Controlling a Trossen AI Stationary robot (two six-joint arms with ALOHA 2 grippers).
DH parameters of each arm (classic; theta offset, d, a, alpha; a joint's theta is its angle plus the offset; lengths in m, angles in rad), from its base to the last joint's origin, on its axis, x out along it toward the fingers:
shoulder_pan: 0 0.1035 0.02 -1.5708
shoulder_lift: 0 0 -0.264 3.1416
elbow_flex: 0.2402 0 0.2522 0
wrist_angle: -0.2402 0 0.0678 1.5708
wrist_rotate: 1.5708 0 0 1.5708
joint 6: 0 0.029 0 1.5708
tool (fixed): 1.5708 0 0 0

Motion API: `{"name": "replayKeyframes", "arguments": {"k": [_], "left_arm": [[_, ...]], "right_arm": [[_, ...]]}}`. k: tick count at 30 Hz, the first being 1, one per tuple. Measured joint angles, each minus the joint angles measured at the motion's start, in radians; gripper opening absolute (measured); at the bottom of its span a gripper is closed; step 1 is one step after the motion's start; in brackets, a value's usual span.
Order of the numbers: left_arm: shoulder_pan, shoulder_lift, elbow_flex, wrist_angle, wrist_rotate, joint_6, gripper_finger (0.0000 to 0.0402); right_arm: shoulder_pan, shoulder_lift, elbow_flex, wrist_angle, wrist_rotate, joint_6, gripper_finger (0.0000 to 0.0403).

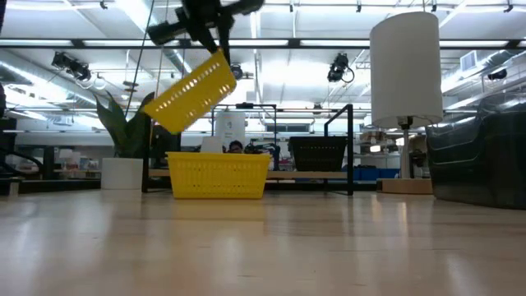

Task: Stack baskets on shelf by color
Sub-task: Stack the left yellow bin on the yellow bin

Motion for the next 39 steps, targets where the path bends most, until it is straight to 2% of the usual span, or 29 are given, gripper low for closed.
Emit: {"name": "replayKeyframes", "arguments": {"k": [5,10,18,26,39], "left_arm": [[0.031,0.049,-0.001,0.051,0.009,0.05,0.0008],[0.06,0.113,-0.002,0.06,0.118,0.066,0.0009],[0.075,0.174,-0.002,0.089,0.167,0.089,0.0009],[0.071,0.195,-0.003,0.102,0.291,0.162,0.0009],[0.014,0.241,-0.002,-0.053,0.318,0.224,0.0009]], "right_arm": [[0.0,0.0,0.0,0.0,0.0,0.0,0.0176],[0.0,0.0,0.0,0.0,0.0,-0.004,0.0176],[0.0,0.0,-0.001,0.0,0.0,-0.006,0.0176],[0.0,0.0,-0.001,-0.001,0.0,-0.008,0.0176],[0.0,0.001,-0.001,0.0,0.0,-0.007,0.0176]]}}
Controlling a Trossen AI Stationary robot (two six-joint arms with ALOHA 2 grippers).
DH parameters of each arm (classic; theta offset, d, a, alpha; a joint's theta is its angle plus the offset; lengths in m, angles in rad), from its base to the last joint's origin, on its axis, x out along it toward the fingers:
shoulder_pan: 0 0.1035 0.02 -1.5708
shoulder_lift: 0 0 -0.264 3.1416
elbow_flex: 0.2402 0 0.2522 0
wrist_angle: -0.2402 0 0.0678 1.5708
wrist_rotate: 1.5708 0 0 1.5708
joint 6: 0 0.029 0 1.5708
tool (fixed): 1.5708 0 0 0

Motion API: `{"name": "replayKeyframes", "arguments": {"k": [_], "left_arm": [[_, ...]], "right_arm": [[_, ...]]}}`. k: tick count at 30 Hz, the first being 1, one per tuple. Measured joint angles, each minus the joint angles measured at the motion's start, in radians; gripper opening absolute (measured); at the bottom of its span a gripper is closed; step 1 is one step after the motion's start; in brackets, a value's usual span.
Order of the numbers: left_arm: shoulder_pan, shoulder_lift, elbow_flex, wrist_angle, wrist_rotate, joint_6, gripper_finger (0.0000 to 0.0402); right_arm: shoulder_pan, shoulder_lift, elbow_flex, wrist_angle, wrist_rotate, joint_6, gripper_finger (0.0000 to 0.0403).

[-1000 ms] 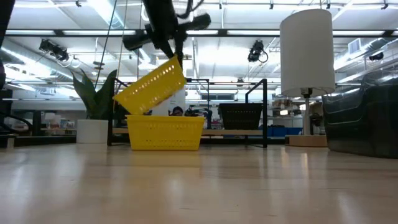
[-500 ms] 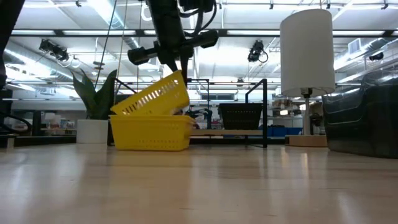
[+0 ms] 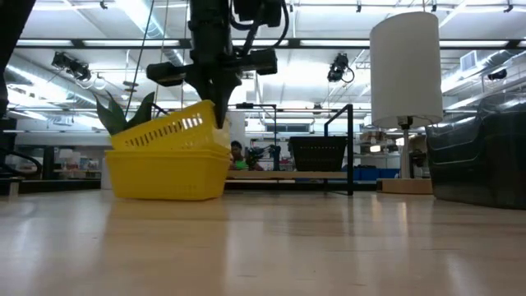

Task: Stack baskets on shelf by color
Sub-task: Stack the left yellow bin on the yellow bin

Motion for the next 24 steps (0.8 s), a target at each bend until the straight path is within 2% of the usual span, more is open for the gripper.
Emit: {"name": "replayKeyframes", "arguments": {"k": [13,24], "left_arm": [[-0.113,0.052,0.0,-0.043,0.036,0.234,0.0009],[-0.256,0.053,-0.001,-0.041,0.109,0.69,0.0015]], "right_arm": [[0.0,0.01,0.0,0.001,-0.002,0.0,0.0176],[0.0,0.012,0.0,0.006,-0.001,0.0,0.0176]]}}
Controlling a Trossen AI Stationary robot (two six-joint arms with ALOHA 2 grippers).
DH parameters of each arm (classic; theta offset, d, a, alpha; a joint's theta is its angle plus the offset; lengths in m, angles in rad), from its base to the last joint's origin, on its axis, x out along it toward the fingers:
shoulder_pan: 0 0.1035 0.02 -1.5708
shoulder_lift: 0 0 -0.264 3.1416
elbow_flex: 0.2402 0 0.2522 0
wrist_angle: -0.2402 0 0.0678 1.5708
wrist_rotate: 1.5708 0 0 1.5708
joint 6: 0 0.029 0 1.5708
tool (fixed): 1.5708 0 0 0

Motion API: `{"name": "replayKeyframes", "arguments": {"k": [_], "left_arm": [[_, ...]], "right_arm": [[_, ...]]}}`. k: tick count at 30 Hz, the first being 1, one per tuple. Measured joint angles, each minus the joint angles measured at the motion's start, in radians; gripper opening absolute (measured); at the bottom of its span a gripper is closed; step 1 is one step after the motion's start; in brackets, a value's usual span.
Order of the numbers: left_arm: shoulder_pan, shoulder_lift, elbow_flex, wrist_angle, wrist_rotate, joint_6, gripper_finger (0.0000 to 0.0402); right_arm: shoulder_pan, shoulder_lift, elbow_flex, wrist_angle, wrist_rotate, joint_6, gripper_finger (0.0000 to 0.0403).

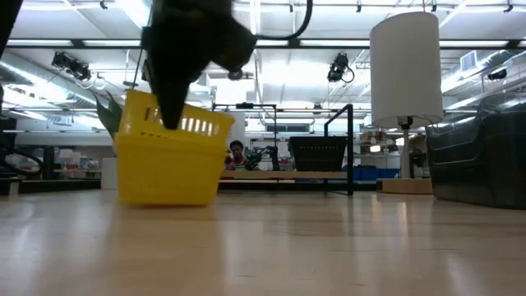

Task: Stack baskets on shelf by color
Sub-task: Stack the left yellow bin on the yellow bin, then put the stacked yellow bins on the shelf

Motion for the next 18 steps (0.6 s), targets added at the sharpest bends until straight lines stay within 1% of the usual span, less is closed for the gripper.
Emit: {"name": "replayKeyframes", "arguments": {"k": [3,7,13,18], "left_arm": [[-0.043,0.0,0.0,0.0,-0.024,0.09,0.0031],[-0.083,0.0,0.0,0.001,-0.082,0.103,0.0065],[-0.096,0.0,0.004,-0.003,-0.085,0.008,0.0137],[-0.092,-0.001,0.053,-0.004,-0.08,-0.023,0.0188]], "right_arm": [[0.0,0.0,0.0,0.0,0.0,0.0,0.0176],[0.0,0.0,0.0,0.0,0.0,0.0,0.0176],[0.0,0.0,0.0,0.001,0.0,0.0,0.0176],[0.0,0.0,0.0,0.001,0.0,0.003,0.0176]]}}
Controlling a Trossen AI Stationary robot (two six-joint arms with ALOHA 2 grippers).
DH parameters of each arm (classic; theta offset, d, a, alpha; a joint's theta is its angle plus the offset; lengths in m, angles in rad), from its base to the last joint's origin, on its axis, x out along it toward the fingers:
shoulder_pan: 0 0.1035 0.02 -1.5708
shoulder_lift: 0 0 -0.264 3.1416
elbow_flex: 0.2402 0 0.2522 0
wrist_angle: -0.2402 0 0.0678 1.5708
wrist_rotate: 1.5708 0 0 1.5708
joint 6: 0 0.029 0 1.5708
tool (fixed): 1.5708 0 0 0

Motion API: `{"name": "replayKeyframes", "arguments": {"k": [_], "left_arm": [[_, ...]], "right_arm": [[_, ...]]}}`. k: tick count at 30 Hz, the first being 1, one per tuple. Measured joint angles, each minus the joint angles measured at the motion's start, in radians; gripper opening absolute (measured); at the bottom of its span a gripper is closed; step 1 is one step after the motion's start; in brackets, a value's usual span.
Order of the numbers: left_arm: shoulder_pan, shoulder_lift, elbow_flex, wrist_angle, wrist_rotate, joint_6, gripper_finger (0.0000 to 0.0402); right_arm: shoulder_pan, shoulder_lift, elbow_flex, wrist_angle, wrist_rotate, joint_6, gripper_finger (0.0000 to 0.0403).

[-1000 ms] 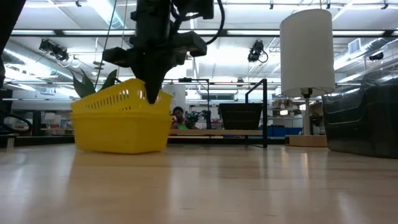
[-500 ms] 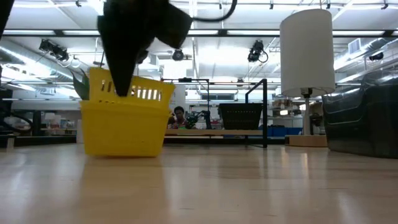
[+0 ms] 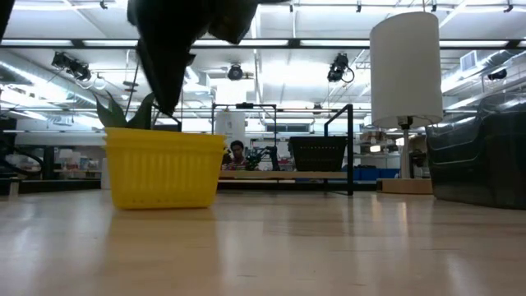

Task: Stack baskets on shelf by color
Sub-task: Put the stacked yellow bins on the shelf

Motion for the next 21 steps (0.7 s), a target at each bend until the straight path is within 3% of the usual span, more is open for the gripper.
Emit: {"name": "replayKeyframes", "arguments": {"k": [3,9,21], "left_arm": [[-0.001,-0.001,0.032,0.004,-0.015,0.0,0.0207],[-0.008,0.011,0.023,0.002,-0.141,-0.027,0.0213],[-0.005,0.157,0.007,-0.001,-0.128,0.015,0.0188]], "right_arm": [[0.0,0.0,0.0,0.0,0.0,0.001,0.0176],[0.0,0.0,0.0,0.0,-0.015,0.004,0.0176],[0.0,0.002,0.001,0.002,-0.018,0.004,0.0176]]}}
